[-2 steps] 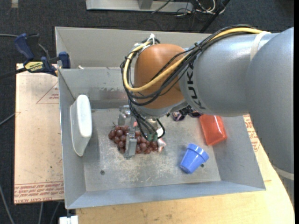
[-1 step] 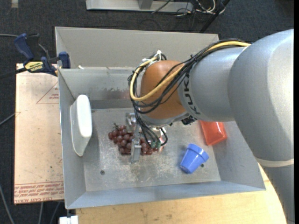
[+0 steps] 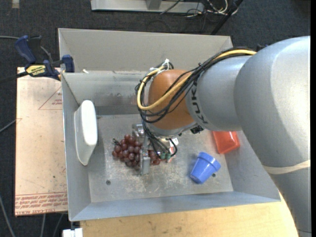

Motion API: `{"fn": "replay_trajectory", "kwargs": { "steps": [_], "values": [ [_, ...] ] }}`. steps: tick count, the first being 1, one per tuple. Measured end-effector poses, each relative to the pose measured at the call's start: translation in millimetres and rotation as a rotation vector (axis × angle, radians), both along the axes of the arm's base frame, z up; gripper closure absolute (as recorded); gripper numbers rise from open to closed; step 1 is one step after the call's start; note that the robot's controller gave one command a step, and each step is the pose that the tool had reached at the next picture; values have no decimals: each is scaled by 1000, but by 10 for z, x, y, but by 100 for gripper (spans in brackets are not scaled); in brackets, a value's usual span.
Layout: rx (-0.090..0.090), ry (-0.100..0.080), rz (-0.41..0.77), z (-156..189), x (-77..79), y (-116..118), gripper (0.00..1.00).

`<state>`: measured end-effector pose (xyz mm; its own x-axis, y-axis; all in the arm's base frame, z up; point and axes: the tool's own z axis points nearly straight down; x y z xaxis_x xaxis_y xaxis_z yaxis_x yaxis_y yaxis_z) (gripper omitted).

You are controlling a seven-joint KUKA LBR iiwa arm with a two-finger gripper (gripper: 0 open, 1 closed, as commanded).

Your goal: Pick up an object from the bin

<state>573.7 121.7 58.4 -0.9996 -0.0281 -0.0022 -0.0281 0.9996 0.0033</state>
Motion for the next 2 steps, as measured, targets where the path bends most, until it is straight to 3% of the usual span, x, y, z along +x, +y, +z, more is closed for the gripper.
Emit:
{"fn": "replay_trajectory", "kwargs": {
  "steps": [1, 2],
  "values": [
    [4, -12, -65, 102, 19, 2, 0],
    [1, 2, -226, 107, -206, 71, 100]
  ]
}}
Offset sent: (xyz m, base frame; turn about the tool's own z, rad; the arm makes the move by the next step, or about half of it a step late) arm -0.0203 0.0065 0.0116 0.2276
